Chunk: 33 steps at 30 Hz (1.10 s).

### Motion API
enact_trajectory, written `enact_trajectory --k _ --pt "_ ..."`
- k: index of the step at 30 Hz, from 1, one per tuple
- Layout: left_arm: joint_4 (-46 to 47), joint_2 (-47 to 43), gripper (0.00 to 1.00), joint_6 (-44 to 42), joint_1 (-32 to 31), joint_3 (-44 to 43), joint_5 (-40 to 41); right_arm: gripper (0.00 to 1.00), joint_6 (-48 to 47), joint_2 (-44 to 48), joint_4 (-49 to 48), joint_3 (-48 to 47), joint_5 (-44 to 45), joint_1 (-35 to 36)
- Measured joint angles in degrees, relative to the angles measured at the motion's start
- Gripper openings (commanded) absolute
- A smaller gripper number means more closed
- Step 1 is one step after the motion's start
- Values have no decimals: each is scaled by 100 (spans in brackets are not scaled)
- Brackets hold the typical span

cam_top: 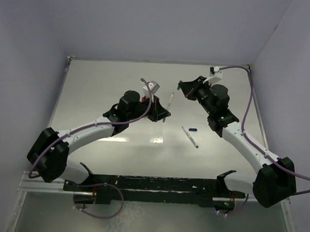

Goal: Insert the pens into the pen caps

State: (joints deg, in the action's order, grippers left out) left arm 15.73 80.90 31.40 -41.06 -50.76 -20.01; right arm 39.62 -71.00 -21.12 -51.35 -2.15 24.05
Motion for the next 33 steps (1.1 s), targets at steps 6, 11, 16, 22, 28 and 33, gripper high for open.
enact_trajectory --k 6,11,16,22,28,33 --pt "273 138 0 356 0 -4 -199 0 358 142 -708 317 -254 0" --pt "323 144 0 431 0 -4 -236 0 509 142 -1032 374 -369 0" --pt "334 144 0 457 0 -4 -234 0 590 142 -1145 382 -472 0" --pt "332 144 0 452 0 -4 -227 0 634 144 -1172 411 -538 0" --pt "332 144 0 442 0 -4 -210 0 632 216 -1113 476 -608 0" --pt "330 144 0 435 0 -33 -190 0 632 219 -1091 479 -667 0"
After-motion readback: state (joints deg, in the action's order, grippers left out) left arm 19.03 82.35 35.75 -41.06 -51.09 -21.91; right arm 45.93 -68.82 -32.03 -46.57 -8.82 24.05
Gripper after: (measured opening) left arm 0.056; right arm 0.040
